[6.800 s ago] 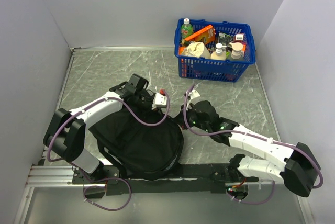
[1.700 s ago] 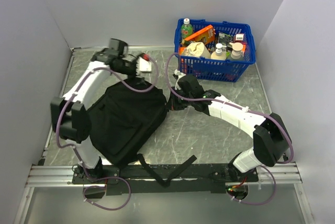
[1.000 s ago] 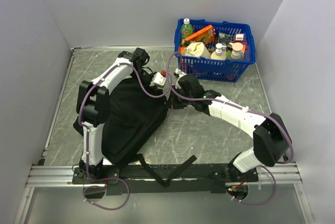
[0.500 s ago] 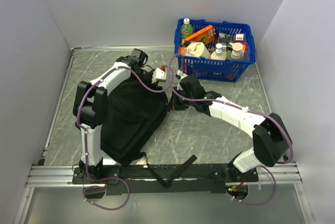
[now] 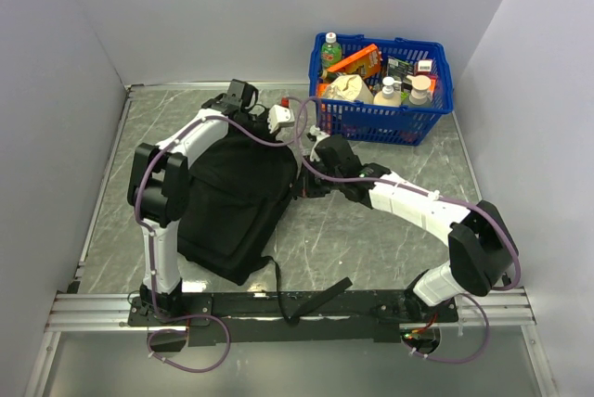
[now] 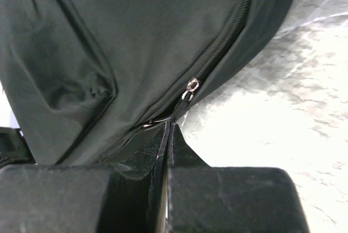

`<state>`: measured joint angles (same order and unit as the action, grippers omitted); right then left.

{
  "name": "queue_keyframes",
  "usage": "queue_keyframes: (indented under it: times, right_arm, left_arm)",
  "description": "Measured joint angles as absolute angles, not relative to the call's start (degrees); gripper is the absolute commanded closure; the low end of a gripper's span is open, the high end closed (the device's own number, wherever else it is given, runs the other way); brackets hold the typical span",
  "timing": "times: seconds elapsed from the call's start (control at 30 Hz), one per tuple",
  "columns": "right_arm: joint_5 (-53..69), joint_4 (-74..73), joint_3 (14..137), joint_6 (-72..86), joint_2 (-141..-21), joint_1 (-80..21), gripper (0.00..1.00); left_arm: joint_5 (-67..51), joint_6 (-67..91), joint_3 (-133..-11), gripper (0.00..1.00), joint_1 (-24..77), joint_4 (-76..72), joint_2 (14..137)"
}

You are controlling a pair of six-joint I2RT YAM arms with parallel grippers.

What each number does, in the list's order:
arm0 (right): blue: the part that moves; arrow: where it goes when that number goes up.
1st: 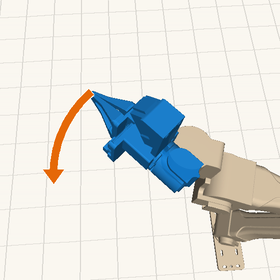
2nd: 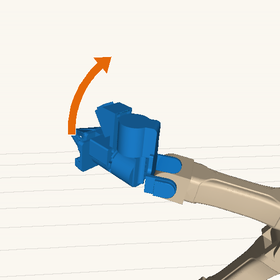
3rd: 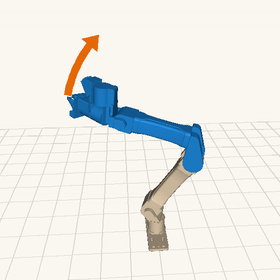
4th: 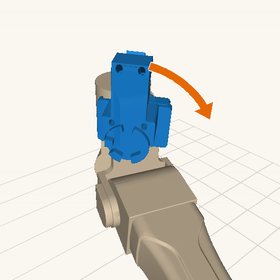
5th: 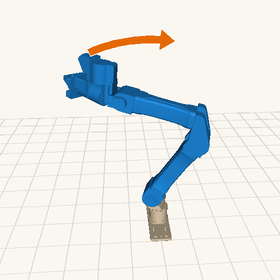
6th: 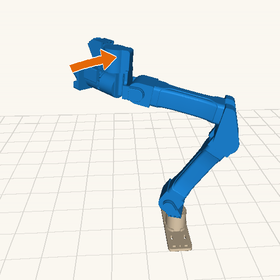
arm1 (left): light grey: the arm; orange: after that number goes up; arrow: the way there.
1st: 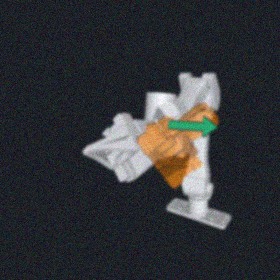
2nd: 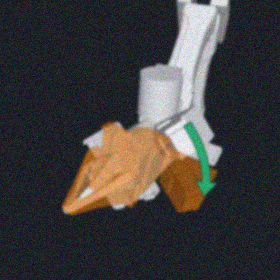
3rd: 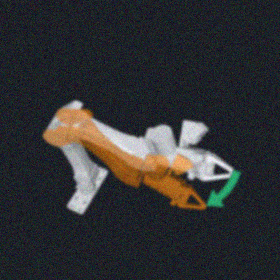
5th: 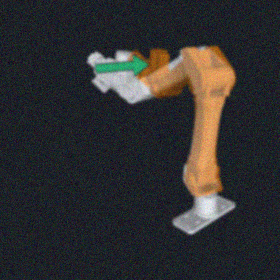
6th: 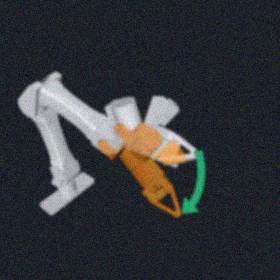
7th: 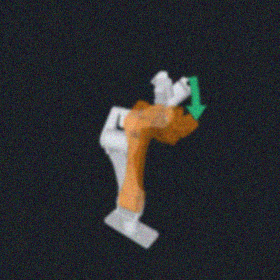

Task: Pack the student bag
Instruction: Zip the student bag at the center of the board, then reset both arms

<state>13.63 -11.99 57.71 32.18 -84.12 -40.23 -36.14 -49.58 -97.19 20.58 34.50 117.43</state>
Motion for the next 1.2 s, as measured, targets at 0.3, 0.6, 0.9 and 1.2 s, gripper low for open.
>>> queue_keyframes:
  times: [0.3, 0.6, 0.9, 1.2]
  right_arm:
    - [13.15, -11.29, 56.12, 33.39, -83.53, -44.56, 0.87]
    - [11.18, -15.11, 56.25, 32.1, -79.66, -38.65, 0.2]
    - [12.23, -15.68, 66.92, 28.12, -85.27, -30.33, 0.05]
    - [17.39, -11.51, 83.37, 25.06, -107.11, -29.93, 0.05]
  left_arm:
    - [-35.44, -45.91, -96.92, 0.77, 21.04, 33.52, 117.14]
    - [-37.76, -38.7, -94.41, 0.04, 24.36, 30.55, 110.34]
    - [-37.39, -27.42, -95.09, 0.04, 20.08, 33.74, 98.54]
    - [-30.68, -27.94, -93.91, 0.04, 4.84, 49.52, 86.67]
